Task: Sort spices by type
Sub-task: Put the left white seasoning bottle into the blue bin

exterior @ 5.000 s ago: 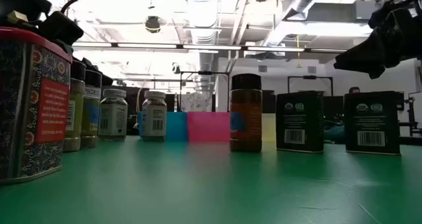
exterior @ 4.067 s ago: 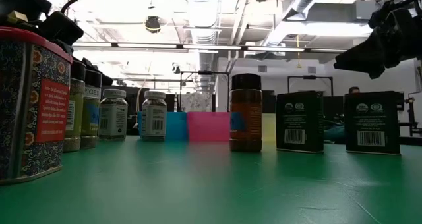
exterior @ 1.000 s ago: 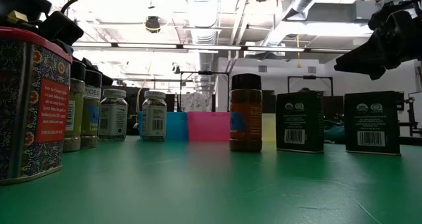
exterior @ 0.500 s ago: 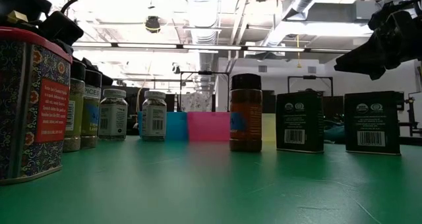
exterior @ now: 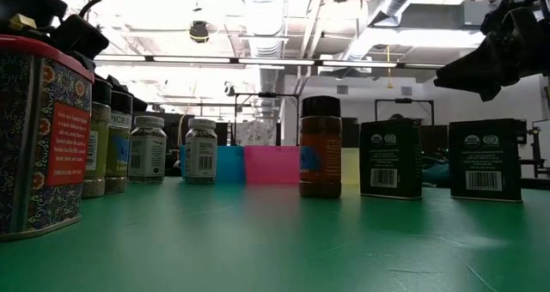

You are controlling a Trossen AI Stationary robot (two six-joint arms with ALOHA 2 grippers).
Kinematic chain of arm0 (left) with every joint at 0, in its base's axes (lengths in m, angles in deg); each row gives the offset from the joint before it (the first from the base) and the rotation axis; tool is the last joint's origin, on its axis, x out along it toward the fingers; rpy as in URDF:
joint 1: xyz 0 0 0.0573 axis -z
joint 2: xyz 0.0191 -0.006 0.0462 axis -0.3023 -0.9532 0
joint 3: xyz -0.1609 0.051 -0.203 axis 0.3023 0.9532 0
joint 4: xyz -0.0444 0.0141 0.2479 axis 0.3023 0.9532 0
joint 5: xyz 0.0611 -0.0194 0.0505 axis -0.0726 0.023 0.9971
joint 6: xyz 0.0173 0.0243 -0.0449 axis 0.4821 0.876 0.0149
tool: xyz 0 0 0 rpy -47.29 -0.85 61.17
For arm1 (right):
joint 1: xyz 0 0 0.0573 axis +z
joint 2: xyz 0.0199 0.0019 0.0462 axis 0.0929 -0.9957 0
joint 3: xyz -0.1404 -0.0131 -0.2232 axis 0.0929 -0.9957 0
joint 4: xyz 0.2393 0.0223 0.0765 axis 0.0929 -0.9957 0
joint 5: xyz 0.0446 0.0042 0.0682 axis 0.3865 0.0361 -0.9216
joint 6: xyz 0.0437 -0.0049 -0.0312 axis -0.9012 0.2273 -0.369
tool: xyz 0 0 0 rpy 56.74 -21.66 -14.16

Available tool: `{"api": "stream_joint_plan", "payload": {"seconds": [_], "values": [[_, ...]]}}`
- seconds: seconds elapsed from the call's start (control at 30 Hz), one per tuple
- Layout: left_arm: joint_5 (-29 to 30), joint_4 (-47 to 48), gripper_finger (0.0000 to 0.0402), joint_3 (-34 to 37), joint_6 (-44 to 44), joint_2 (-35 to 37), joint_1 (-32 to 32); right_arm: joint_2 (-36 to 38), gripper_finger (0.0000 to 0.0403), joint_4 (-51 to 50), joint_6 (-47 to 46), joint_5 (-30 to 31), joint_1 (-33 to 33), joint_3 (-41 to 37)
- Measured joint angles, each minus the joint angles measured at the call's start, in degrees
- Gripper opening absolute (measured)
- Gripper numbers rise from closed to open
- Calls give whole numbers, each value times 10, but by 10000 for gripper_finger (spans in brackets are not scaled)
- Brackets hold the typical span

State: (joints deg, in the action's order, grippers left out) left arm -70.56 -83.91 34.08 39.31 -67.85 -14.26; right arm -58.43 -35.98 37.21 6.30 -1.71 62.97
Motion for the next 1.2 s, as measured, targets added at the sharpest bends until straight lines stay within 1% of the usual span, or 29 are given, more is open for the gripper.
{"api": "stream_joint_plan", "payload": {"seconds": [0.5, 0.67, 1.2], "values": [[0, 0, 174, 0, 0, 0, 0, 0, 162, 23, -1, 9, 0, 0], [0, 0, 174, 0, 0, 0, 0, 0, 162, 21, 19, 10, 0, 0], [0, 0, 174, 0, 0, 0, 0, 0, 162, 21, 20, 10, 0, 0]]}}
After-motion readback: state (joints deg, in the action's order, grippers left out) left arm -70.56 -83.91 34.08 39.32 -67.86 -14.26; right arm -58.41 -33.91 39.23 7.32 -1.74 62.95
